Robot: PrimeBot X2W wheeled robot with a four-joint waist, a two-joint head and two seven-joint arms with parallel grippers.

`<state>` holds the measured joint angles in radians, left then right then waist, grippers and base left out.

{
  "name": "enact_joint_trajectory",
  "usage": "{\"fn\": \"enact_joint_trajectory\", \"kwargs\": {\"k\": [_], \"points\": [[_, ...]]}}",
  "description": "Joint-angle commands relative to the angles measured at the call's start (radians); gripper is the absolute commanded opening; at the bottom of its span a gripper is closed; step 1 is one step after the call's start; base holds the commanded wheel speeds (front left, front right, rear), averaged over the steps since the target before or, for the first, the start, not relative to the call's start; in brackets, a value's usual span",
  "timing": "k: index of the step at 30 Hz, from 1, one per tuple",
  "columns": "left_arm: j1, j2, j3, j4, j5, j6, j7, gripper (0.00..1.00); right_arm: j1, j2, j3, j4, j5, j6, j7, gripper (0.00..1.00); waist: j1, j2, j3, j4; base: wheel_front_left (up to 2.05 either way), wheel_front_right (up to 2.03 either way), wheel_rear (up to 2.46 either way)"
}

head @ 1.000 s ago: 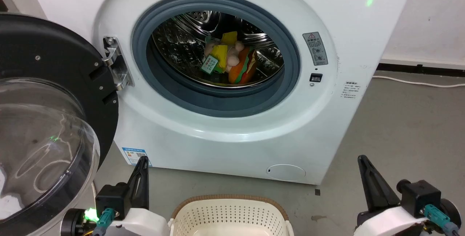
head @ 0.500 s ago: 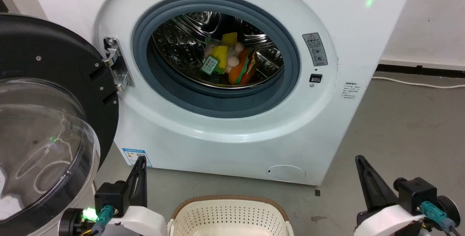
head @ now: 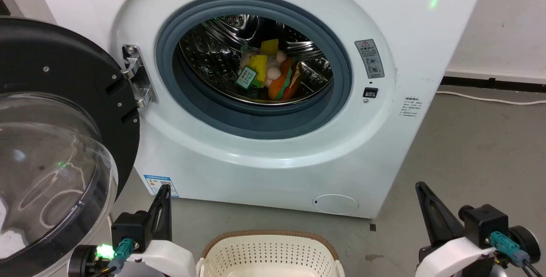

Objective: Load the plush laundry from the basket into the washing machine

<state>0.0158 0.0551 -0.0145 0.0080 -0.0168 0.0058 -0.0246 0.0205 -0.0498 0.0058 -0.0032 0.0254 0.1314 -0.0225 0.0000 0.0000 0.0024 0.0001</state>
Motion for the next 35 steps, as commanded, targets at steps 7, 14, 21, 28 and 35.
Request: {"fn": "enact_joint_trajectory", "kwargs": {"k": [7,14,21,28,35], "points": [[-0.015,-0.004,0.013,-0.008,0.015,-0.005,0.021,0.00,-0.019,0.000,-0.005,0.003,-0.022,-0.001,0.019,0.00,0.0000,0.0000,-0.002,0.000,0.00,0.00,0.00],[-0.016,-0.005,0.014,-0.008,0.017,-0.006,0.025,0.00,-0.020,0.000,-0.006,0.003,-0.025,-0.001,0.023,0.00,0.0000,0.0000,-0.002,0.000,0.00,0.00,0.00],[-0.016,-0.005,0.014,-0.008,0.017,-0.006,0.025,0.00,-0.020,0.000,-0.006,0.003,-0.025,-0.001,0.023,0.00,0.0000,0.0000,-0.002,0.000,0.00,0.00,0.00],[-0.016,-0.005,0.014,-0.008,0.017,-0.006,0.025,0.00,-0.020,0.000,-0.006,0.003,-0.025,-0.001,0.023,0.00,0.0000,0.0000,-0.002,0.000,0.00,0.00,0.00],[-0.016,-0.005,0.014,-0.008,0.017,-0.006,0.025,0.00,-0.020,0.000,-0.006,0.003,-0.025,-0.001,0.023,0.00,0.0000,0.0000,-0.002,0.000,0.00,0.00,0.00]]}}
